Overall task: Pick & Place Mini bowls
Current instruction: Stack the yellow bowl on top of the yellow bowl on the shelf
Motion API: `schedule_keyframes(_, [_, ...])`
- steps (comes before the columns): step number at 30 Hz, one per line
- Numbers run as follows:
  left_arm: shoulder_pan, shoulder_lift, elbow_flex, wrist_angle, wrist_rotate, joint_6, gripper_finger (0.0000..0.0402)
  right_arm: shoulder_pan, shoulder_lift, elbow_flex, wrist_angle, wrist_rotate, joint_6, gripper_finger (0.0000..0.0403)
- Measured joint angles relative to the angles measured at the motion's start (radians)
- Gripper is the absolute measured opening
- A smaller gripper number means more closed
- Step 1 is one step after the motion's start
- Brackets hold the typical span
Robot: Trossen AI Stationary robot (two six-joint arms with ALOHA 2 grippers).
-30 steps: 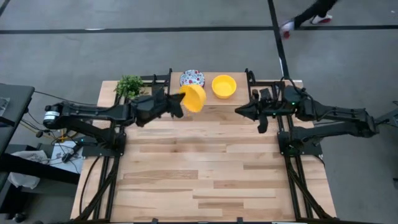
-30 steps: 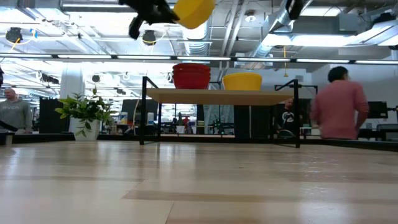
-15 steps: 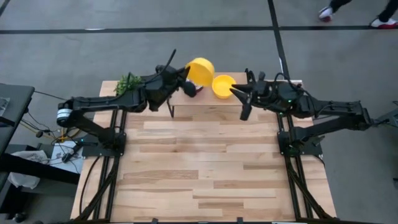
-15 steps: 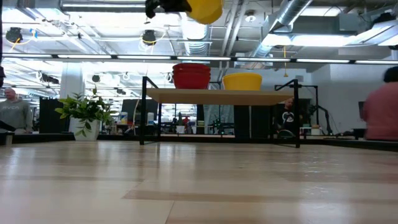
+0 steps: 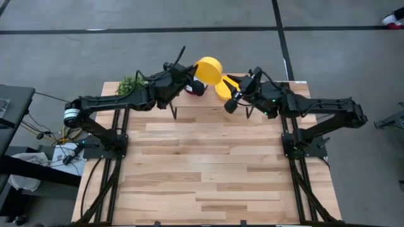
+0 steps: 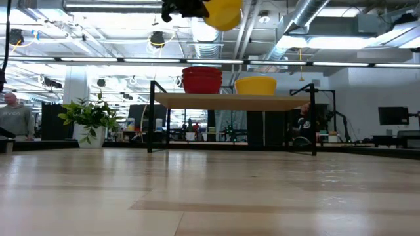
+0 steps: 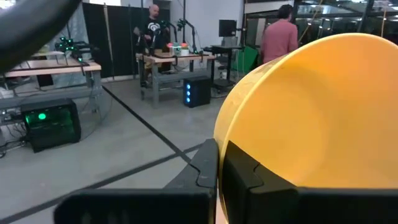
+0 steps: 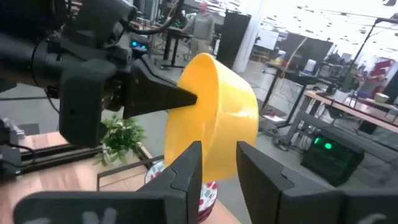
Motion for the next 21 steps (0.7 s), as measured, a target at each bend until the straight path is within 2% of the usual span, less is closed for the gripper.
schedule_keyframes(10, [0.022,-0.001,0.000,0.004,0.000,0.030,0.0004,0.002,0.049,0.080,-0.035,0.010,0.038,0.0136])
schedule_keyframes(21, [0.022,-0.002,0.000,0.017,0.031,0.033,0.0004,-0.013,0.079,0.081,-0.047,0.009,0.133,0.0174])
